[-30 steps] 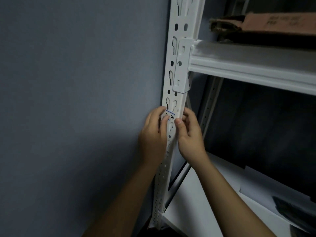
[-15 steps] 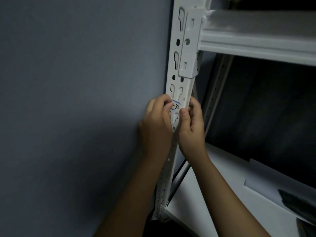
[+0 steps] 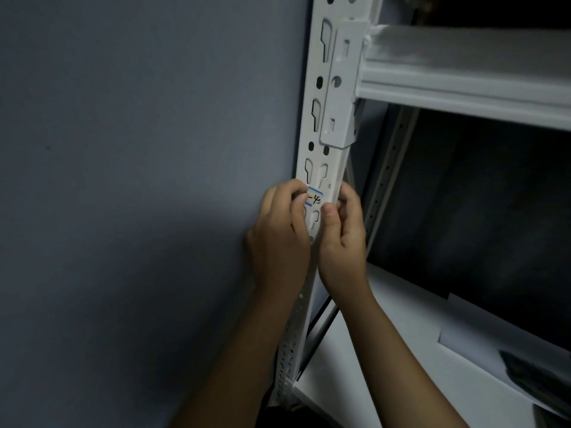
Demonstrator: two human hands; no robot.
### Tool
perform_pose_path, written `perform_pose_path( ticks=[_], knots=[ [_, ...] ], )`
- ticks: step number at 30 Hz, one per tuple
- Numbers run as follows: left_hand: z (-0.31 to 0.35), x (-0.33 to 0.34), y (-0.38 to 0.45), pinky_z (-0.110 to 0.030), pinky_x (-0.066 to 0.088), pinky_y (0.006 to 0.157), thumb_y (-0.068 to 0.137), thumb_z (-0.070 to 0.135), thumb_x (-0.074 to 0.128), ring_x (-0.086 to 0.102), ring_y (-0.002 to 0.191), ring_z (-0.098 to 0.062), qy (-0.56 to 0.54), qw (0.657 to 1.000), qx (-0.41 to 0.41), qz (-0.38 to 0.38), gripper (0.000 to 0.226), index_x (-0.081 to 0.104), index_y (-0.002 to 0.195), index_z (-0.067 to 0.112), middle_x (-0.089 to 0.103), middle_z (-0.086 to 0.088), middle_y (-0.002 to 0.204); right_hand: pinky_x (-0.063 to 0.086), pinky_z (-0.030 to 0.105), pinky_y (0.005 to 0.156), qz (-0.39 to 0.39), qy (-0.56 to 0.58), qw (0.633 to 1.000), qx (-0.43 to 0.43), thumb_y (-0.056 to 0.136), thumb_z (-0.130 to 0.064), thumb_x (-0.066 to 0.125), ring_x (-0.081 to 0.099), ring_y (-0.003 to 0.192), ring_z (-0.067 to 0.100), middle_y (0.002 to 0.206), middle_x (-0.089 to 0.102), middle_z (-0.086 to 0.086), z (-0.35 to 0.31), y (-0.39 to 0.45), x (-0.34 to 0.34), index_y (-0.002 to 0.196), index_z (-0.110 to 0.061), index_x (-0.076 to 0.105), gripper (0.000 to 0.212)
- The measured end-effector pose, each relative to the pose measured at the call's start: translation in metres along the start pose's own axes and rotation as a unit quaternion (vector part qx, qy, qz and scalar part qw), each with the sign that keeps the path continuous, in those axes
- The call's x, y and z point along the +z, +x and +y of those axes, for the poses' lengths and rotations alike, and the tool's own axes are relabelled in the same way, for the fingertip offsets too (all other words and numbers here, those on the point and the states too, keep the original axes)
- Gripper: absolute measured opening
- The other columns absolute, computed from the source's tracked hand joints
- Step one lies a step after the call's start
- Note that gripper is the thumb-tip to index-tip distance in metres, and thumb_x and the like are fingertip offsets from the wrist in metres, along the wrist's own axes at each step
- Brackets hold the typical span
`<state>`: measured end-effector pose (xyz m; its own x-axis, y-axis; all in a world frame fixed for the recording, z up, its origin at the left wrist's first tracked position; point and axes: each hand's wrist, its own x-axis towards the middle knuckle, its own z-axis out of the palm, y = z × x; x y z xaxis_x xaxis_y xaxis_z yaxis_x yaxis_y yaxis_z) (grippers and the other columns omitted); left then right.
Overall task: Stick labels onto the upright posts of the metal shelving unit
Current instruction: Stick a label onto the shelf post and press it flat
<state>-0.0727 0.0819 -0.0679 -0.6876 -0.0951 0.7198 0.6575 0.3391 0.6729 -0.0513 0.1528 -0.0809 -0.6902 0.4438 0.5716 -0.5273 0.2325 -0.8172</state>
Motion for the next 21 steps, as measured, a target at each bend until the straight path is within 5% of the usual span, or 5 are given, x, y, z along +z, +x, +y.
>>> perform_pose_path(
  ticks=[4,11,16,21],
  knots=[
    [0.0,-0.002,-0.001,0.0,0.04,0.062,0.094,0.017,0.05,0.06,0.084,-0.006,0.017,1.0,0.012,-0.02,0.013,0.063,0.093,0.012,0.065,0.002,0.103,0.045,0.008,0.081,0.007,-0.009,1.0,-0.002,0.101,-0.001,0.037,0.058,0.1,-0.011,0.113,0.057,-0.012,0.0,0.0,0.0,0.132,-0.009,0.041,0.032],
    [0.001,-0.001,-0.001,-0.009,0.044,0.06,0.094,0.021,0.053,0.06,0.084,-0.003,-0.004,1.0,-0.019,-0.021,0.01,0.062,0.096,0.018,0.064,0.008,0.101,0.047,0.007,0.079,0.002,-0.012,1.0,0.0,0.101,-0.003,0.037,0.059,0.101,-0.011,0.113,0.057,-0.013,0.0,-0.001,0.0,0.135,-0.003,0.039,0.034],
    [-0.001,-0.004,-0.001,-0.002,0.042,0.061,0.094,0.02,0.054,0.062,0.087,-0.002,-0.016,0.998,-0.027,-0.05,0.004,0.058,0.096,0.019,0.062,0.011,0.105,0.047,0.009,0.08,0.003,-0.018,1.0,0.007,0.101,-0.003,0.038,0.06,0.101,-0.01,0.114,0.058,-0.012,-0.004,-0.001,0.0,0.13,-0.01,0.042,0.03],
    [-0.004,0.001,-0.003,-0.027,0.054,0.085,0.097,0.026,0.044,0.062,0.105,-0.004,-0.114,0.989,-0.077,-0.06,0.033,0.052,0.128,0.021,0.063,0.01,0.122,0.049,0.017,0.088,0.007,-0.176,0.984,-0.031,0.094,-0.016,0.058,0.059,0.104,-0.002,0.115,0.06,-0.01,-0.022,0.0,-0.02,0.132,-0.023,0.048,0.039]
  ],
)
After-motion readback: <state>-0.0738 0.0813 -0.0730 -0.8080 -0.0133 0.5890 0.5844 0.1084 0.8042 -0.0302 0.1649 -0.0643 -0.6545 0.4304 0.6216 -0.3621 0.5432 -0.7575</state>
